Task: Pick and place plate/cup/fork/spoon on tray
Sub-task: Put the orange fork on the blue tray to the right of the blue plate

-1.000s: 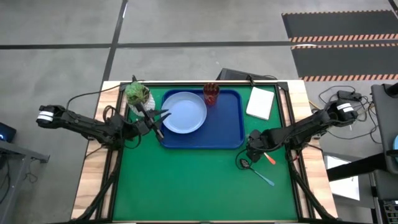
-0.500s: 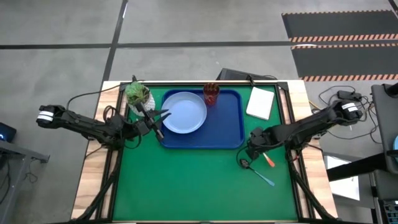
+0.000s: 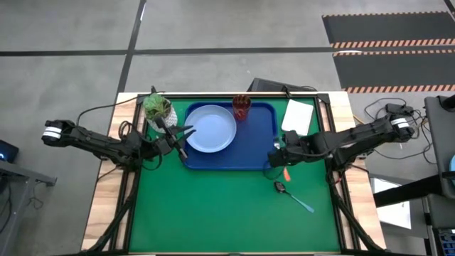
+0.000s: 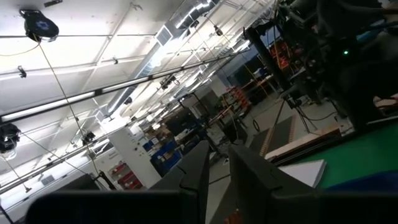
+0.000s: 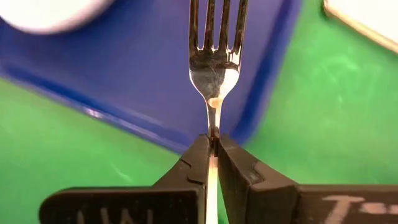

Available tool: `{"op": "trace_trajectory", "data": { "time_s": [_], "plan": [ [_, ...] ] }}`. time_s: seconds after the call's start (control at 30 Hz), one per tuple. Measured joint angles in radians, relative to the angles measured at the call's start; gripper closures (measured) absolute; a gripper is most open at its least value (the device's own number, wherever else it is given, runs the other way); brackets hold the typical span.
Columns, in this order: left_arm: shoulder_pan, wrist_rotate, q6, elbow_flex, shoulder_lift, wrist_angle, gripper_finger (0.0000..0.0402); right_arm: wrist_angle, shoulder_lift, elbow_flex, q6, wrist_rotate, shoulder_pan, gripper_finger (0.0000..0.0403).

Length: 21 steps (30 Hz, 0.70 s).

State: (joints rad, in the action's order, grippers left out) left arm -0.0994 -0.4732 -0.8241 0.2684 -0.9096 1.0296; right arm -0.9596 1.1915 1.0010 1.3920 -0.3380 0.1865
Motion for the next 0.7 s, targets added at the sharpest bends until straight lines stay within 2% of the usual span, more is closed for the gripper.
{"op": "trace_trajectory", "data": {
  "time_s": [0.17,0.47,0.7],
  "plan": [
    [0.0,0.0,-0.002,0.0,0.004,0.001,0.0357,-0.001,0.12,0.124,-0.002,-0.018,-0.051,0.039],
    [0.0,-0.008,-0.003,-0.003,0.007,0.0,0.0357,-0.04,0.358,0.356,-0.148,0.138,-0.214,0.0391],
    [0.0,-0.023,-0.002,-0.009,0.016,0.001,0.0357,-0.057,0.441,0.376,-0.173,0.278,-0.337,0.0393]
  ]
}}
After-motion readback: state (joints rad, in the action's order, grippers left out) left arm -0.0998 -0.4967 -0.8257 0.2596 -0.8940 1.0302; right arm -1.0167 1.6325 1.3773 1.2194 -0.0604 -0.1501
